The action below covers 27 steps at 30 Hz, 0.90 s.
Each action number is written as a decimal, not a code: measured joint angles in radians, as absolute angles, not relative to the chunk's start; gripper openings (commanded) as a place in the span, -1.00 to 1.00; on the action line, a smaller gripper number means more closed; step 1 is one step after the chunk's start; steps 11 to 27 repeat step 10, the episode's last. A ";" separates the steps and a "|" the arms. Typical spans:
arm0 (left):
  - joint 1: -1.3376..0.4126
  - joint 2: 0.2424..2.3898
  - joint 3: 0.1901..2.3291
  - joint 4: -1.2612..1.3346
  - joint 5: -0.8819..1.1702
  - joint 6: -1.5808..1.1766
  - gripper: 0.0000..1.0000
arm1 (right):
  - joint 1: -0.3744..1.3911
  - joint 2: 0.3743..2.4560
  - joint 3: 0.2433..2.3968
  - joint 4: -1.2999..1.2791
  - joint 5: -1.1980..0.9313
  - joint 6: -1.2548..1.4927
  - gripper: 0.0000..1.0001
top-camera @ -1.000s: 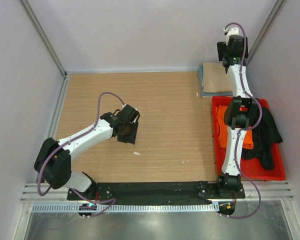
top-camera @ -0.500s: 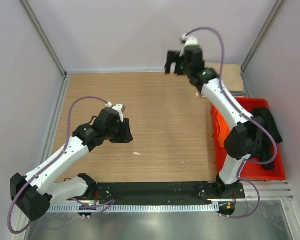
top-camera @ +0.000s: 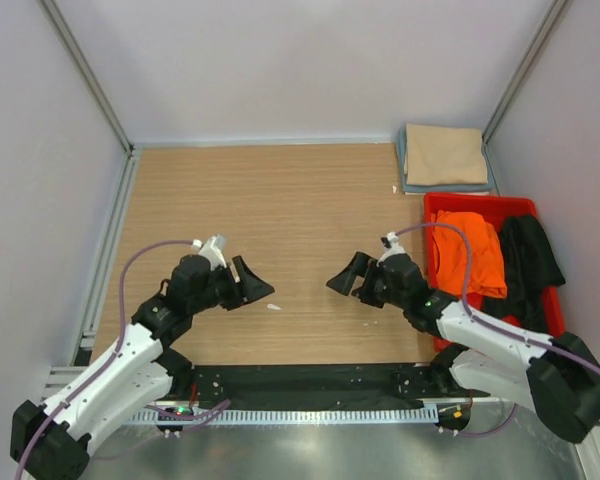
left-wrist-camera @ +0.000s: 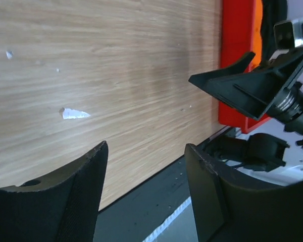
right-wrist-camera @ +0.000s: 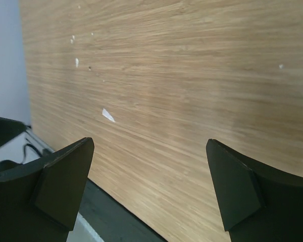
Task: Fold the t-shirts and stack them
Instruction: Reset both grippers
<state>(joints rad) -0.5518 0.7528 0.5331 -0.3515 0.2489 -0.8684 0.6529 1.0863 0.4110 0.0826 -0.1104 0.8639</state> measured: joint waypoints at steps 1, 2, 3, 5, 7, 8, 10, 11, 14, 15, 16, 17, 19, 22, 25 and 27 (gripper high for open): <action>-0.551 0.721 0.482 -0.302 0.252 -0.901 0.32 | 0.653 1.036 0.369 0.101 -0.105 0.904 0.99; -0.551 0.682 0.423 -0.260 0.254 -0.945 0.39 | 0.653 0.995 0.334 0.110 -0.099 0.936 1.00; -0.551 0.644 0.371 -0.220 0.253 -0.982 0.43 | 0.653 0.953 0.304 0.109 -0.092 0.965 0.99; -0.550 0.559 0.280 -0.162 0.247 -1.054 0.58 | 0.653 0.872 0.257 0.093 -0.071 1.024 1.00; -0.549 0.458 0.203 -0.112 0.231 -1.127 0.64 | 0.653 0.794 0.224 0.067 -0.039 1.081 0.99; -0.549 0.387 0.155 -0.073 0.220 -1.170 0.65 | 0.653 0.750 0.202 0.063 -0.030 1.109 0.99; -0.549 0.223 0.074 -0.040 0.196 -1.251 0.71 | 0.653 0.664 0.153 0.057 -0.017 1.160 0.99; -0.549 0.223 0.074 -0.040 0.196 -1.251 0.71 | 0.653 0.664 0.153 0.057 -0.017 1.160 0.99; -0.549 0.223 0.074 -0.040 0.196 -1.251 0.71 | 0.653 0.664 0.153 0.057 -0.017 1.160 0.99; -0.549 0.223 0.074 -0.040 0.196 -1.251 0.71 | 0.653 0.664 0.153 0.057 -0.017 1.160 0.99; -0.549 0.223 0.074 -0.040 0.196 -1.251 0.71 | 0.653 0.664 0.153 0.057 -0.017 1.160 0.99; -0.549 0.223 0.074 -0.040 0.196 -1.251 0.71 | 0.653 0.664 0.153 0.057 -0.017 1.160 0.99; -0.549 0.223 0.074 -0.040 0.196 -1.251 0.71 | 0.653 0.664 0.153 0.057 -0.017 1.160 0.99; -0.549 0.223 0.074 -0.040 0.196 -1.251 0.71 | 0.653 0.664 0.153 0.057 -0.017 1.160 0.99; -0.549 0.223 0.074 -0.040 0.196 -1.251 0.71 | 0.653 0.664 0.153 0.057 -0.017 1.160 0.99; -0.549 0.223 0.074 -0.040 0.196 -1.251 0.71 | 0.653 0.664 0.153 0.057 -0.017 1.160 0.99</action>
